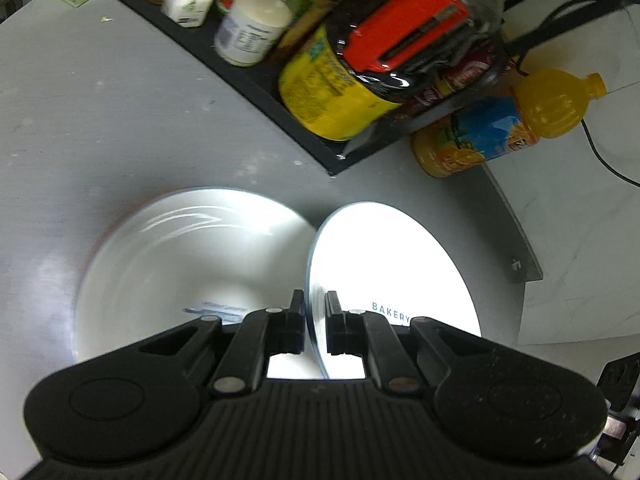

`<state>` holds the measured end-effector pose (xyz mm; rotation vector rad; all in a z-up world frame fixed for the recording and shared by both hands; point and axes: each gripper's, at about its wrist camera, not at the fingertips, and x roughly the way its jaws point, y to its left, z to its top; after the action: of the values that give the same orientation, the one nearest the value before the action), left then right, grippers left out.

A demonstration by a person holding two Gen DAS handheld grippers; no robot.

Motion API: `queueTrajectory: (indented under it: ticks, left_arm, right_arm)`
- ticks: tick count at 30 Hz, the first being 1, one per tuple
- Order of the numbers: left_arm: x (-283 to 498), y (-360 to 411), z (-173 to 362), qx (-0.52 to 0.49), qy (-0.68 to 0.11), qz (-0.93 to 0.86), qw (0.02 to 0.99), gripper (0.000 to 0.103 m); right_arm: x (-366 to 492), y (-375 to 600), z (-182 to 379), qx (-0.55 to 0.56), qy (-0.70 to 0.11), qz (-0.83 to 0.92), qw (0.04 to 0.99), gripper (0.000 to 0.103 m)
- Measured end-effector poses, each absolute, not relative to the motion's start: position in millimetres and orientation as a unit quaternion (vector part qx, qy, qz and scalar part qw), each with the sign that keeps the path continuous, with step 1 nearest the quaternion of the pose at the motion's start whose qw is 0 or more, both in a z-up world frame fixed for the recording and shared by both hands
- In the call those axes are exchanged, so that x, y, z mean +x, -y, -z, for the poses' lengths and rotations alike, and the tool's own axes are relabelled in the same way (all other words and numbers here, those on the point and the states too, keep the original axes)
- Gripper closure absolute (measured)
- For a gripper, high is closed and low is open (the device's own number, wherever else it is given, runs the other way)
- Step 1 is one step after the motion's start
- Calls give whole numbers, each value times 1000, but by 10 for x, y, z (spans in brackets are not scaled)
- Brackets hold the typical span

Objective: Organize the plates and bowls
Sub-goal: 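Lift the 'BAKERY' plate with both grippers over the plate stack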

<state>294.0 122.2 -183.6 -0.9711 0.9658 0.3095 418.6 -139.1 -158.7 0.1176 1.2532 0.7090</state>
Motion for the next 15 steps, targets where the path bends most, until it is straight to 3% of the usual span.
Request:
queueTrajectory:
  ticks: [15]
  left_arm:
    - [2613, -1484, 2012, -446, -460, -157, 752, 96]
  right_arm:
    - [3916, 1091, 1672, 37, -577, -332, 746, 95]
